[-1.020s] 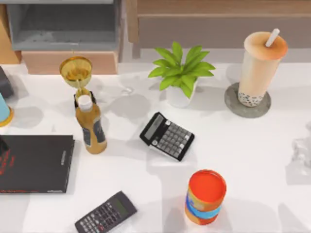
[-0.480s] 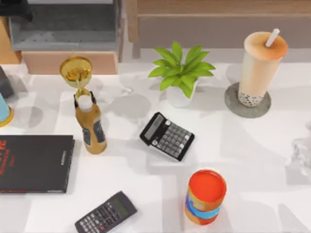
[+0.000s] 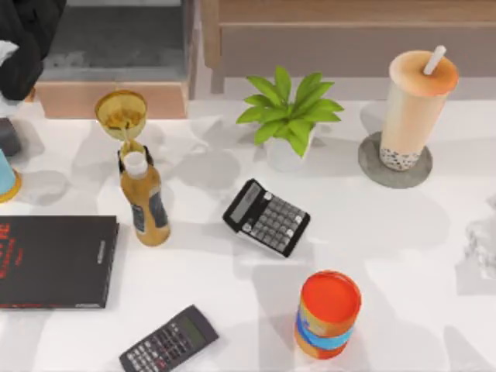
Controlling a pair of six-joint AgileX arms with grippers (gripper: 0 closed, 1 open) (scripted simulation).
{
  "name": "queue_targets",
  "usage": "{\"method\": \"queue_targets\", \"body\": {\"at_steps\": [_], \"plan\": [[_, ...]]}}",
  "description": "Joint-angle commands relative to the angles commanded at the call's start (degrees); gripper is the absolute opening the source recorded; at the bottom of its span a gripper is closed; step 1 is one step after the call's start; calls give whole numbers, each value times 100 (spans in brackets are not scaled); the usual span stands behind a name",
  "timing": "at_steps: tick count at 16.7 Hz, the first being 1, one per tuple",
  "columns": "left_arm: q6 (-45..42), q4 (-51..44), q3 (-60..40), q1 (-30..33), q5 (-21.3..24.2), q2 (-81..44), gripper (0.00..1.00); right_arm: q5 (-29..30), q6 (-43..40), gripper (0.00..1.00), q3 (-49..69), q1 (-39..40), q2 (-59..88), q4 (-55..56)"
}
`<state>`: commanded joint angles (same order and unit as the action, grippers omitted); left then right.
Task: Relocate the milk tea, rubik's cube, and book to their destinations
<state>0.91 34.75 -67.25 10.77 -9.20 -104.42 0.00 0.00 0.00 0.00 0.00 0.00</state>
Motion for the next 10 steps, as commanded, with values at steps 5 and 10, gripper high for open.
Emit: {"method": "queue_targets", "body": {"at_steps": [5, 10], "plan": [[-27, 244, -431, 88, -27, -447, 100, 0, 0, 100, 0, 0, 0, 0], [-26, 214, -497, 61, -9, -489, 100, 0, 0, 100, 0, 0, 0, 0]]}}
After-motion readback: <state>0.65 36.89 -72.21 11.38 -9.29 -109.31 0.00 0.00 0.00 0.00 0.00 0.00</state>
